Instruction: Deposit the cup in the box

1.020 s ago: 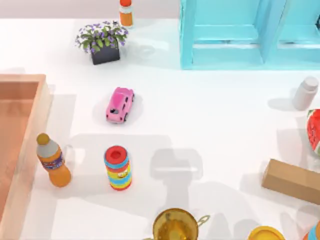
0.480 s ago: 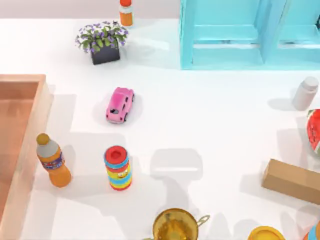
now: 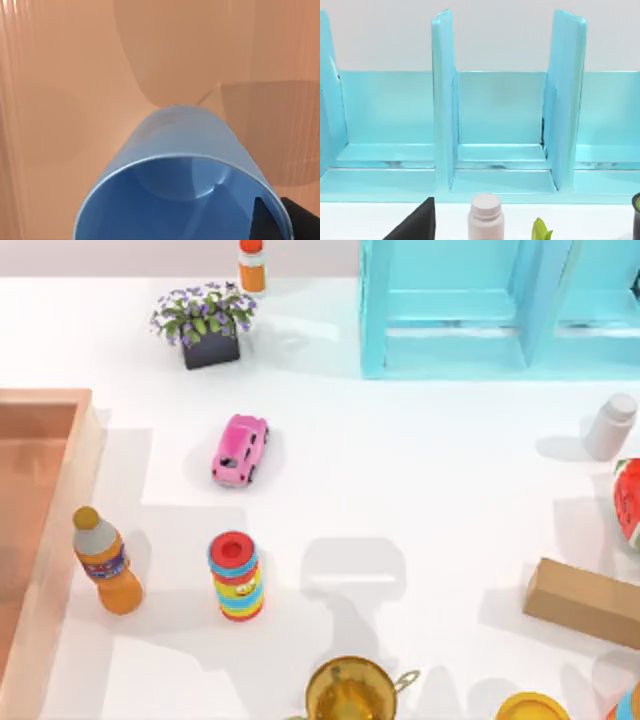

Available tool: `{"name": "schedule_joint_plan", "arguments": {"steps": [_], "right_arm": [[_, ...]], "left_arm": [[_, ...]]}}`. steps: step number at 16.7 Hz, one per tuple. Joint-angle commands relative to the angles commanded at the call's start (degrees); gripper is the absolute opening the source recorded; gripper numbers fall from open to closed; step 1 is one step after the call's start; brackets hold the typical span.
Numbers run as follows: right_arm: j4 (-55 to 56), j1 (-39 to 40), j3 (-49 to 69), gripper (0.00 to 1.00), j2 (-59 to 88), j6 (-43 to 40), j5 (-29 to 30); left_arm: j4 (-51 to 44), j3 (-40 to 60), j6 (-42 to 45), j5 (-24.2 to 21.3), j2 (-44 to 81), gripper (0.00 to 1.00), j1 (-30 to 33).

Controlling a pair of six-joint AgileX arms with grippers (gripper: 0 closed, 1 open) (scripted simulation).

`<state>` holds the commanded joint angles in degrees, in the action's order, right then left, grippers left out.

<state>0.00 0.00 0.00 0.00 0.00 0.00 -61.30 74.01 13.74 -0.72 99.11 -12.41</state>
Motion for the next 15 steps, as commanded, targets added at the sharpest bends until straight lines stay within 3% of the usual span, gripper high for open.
{"name": "schedule_joint_plan", "arguments": {"steps": [9,15], "right_arm": [[0.0,0.0,0.0,1.0,0.0,0.0,0.0],[0.0,0.0,0.0,1.0,0.0,0.0,0.0]], "left_arm": [[0.0,0.0,0.0,0.0,0.0,0.98,0.0],[0.0,0.0,0.0,0.0,0.0,1.0,0.0]]}}
